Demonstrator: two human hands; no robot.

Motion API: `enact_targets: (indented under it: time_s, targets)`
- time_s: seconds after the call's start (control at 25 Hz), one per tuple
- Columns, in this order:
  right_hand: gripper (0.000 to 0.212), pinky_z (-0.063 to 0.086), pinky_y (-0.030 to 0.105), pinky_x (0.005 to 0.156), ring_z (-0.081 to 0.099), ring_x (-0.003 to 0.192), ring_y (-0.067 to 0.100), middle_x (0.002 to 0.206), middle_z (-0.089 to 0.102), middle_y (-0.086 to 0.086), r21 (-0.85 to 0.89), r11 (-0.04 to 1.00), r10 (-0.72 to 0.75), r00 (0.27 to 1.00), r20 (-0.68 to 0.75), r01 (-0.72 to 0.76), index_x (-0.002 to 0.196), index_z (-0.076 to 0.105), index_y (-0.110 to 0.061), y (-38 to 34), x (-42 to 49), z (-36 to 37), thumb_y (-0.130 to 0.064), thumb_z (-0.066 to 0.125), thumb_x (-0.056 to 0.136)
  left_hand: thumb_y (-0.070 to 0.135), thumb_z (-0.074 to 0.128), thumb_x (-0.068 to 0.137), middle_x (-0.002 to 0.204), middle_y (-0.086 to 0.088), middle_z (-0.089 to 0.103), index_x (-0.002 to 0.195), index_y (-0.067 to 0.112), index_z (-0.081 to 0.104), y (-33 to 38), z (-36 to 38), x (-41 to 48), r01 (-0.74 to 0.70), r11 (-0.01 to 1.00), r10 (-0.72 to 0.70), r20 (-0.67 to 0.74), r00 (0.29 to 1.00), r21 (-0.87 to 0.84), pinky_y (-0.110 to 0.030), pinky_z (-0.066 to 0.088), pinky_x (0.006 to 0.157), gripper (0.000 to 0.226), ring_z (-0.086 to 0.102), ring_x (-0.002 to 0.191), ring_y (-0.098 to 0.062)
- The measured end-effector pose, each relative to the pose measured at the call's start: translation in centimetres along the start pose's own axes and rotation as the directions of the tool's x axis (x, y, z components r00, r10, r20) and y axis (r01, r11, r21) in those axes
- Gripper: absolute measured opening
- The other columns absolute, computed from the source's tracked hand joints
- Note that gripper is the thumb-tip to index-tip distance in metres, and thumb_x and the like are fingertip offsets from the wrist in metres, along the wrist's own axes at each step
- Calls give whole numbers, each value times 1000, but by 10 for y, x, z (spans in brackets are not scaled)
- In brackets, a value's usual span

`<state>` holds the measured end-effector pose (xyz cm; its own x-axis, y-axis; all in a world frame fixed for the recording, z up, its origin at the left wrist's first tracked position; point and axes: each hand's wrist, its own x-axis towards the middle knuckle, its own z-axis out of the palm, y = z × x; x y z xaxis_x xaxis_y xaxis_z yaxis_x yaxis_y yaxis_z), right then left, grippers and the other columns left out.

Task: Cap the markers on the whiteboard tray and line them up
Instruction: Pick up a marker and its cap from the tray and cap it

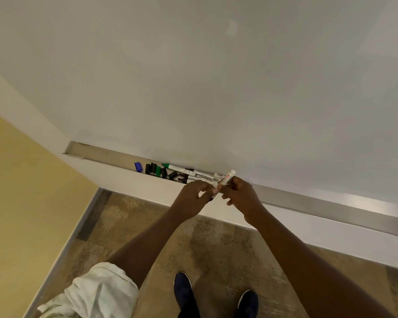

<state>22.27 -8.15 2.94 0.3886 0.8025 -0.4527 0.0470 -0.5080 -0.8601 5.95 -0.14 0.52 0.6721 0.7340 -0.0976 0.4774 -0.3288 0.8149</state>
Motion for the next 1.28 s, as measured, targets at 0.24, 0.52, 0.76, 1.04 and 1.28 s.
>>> enact_targets:
  time_s: [0.24, 0.52, 0.76, 1.04, 1.28]
  targets:
    - [21, 53, 32, 58, 67, 69, 23, 84, 73, 15, 184, 976, 99, 989, 112, -119, 110, 66, -11, 3, 4, -5, -23, 65, 92, 22, 66, 90, 94, -2, 73, 98, 10, 70, 3, 7, 2, -115, 979, 122, -30, 992, 168, -39, 51, 84, 15, 65, 90, -19]
    - [13, 57, 32, 63, 71, 73, 25, 90, 76, 12, 118, 985, 108, 980, 165, -129, 104, 68, -14, 11, 8, -18, -21, 61, 96, 18, 57, 93, 100, -9, 66, 106, 10, 66, -21, -16, 4, -6, 944, 110, -296, 949, 330, -39, 49, 79, 18, 61, 93, -27]
    - [20, 55, 25, 65, 71, 82, 21, 97, 74, 6, -54, 998, 45, 989, 141, -38, 114, 66, -14, 21, 6, -16, -11, 56, 97, 16, 52, 96, 114, -15, 62, 115, 5, 64, -57, -52, 19, 353, 825, -156, -424, 892, 441, -43, 49, 87, 24, 58, 106, -33]
    - [23, 52, 21, 60, 69, 81, 18, 96, 69, 5, -183, 983, -5, 998, 68, 18, 118, 65, -11, 17, 10, -9, -10, 55, 97, 20, 56, 95, 108, -14, 62, 104, 4, 66, -68, -54, 26, 320, 790, -109, -394, 913, 522, -42, 45, 91, 20, 57, 101, -32]
    - [22, 43, 14, 56, 65, 74, 9, 86, 68, -7, -348, 929, -144, 989, -26, 126, 115, 67, -22, 4, 5, -3, -17, 56, 96, 19, 61, 96, 96, -14, 61, 100, 2, 58, -58, -59, 12, 209, 923, -75, -381, 922, 322, -43, 51, 71, 17, 58, 83, -29]
